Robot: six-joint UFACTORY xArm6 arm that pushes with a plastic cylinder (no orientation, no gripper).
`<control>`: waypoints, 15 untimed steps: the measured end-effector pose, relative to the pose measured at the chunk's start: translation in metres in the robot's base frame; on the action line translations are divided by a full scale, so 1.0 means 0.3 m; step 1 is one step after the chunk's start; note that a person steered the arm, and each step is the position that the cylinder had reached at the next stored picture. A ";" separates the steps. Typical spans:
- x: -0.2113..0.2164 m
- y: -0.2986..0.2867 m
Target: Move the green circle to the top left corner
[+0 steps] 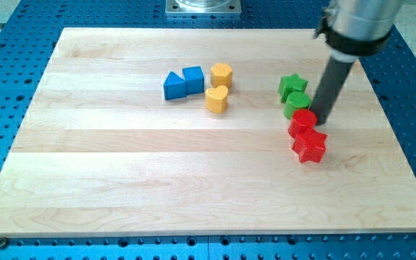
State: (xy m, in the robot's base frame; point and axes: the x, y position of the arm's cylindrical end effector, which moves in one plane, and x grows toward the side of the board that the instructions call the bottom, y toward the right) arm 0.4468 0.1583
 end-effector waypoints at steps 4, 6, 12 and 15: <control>-0.425 -0.306; -0.603 -0.243; -0.462 -0.729; -0.583 -0.948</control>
State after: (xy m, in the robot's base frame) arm 0.2718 -0.1262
